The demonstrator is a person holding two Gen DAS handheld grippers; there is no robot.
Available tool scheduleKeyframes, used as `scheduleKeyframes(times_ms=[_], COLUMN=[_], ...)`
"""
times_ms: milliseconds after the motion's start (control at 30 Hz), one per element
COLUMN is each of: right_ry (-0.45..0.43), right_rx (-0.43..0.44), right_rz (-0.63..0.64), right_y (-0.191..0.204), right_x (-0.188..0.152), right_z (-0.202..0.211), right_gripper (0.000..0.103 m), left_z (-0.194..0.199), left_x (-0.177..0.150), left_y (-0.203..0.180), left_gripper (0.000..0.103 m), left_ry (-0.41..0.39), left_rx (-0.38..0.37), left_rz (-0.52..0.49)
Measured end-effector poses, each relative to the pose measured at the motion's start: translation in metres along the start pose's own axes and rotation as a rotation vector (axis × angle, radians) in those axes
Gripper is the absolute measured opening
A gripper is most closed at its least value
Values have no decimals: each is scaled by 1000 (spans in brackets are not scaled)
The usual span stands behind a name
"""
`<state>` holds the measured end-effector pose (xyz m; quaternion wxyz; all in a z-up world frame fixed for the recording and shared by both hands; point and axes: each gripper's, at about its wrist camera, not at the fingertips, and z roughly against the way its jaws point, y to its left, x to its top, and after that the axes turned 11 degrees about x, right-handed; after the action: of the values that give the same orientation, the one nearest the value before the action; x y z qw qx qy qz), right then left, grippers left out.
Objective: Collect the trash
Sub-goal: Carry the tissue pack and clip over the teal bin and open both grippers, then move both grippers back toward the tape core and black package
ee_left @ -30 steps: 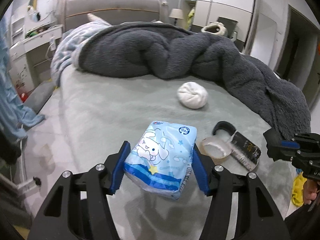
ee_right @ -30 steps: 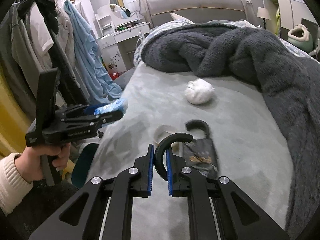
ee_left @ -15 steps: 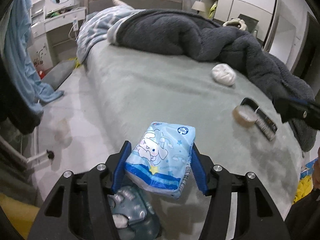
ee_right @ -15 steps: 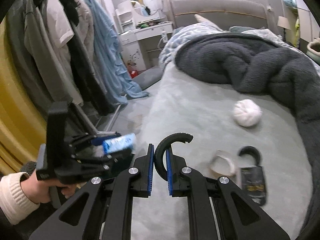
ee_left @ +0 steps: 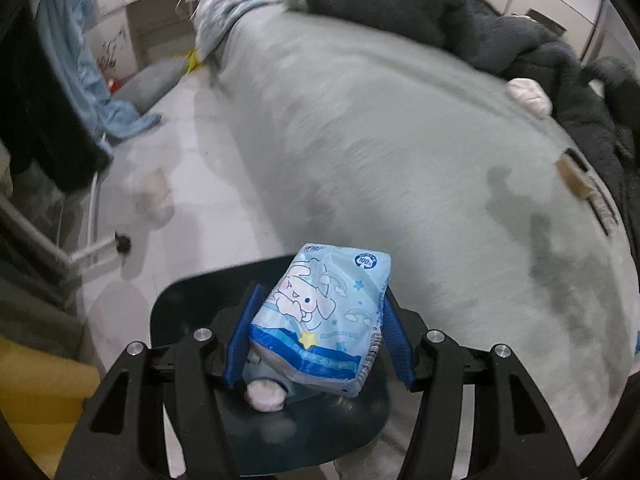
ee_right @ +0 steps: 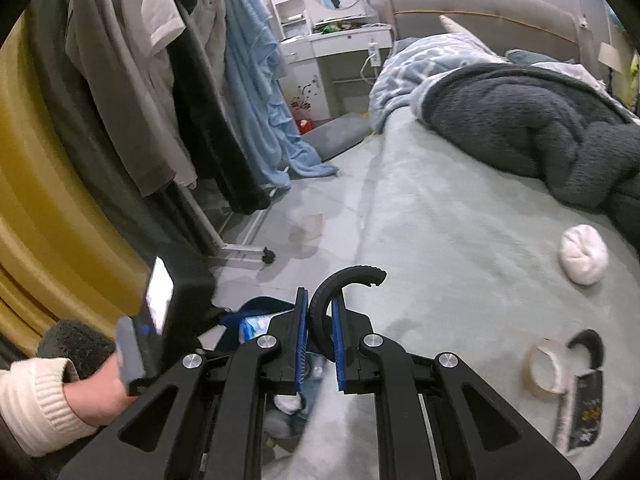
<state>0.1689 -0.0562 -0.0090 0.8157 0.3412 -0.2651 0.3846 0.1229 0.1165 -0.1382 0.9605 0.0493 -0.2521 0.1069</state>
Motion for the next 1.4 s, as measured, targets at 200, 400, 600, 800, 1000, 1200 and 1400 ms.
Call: scheduleKeyframes(times_ms=[200, 400, 600, 800, 1000, 1200, 1400], right_ry=[39, 115, 200, 247, 299, 353, 418], right_rx=[43, 55, 48, 33, 21, 13, -5], right_rz=[18, 26, -10, -41, -45, -52, -87], right_y=[21, 31, 28, 26, 31, 35, 25], right_x=[10, 7, 0, -1, -7, -15, -31], right_z=[-34, -73, -109, -131, -155, -182, -211], right_gripper=[12, 12, 12, 12, 12, 12, 12], left_z=[-37, -61, -72, -59, -31, 3, 38], left_x=[-19, -40, -59, -62, -53, -35, -18], left_y=[34, 61, 67, 76, 91, 109, 122], left_gripper=[60, 62, 72, 80, 80, 73, 64], left_ry=[116, 228, 327, 310, 227, 67, -94], left_rx=[21, 21, -53, -53, -30, 6, -3], left_rz=[68, 103, 73, 58, 61, 47, 52])
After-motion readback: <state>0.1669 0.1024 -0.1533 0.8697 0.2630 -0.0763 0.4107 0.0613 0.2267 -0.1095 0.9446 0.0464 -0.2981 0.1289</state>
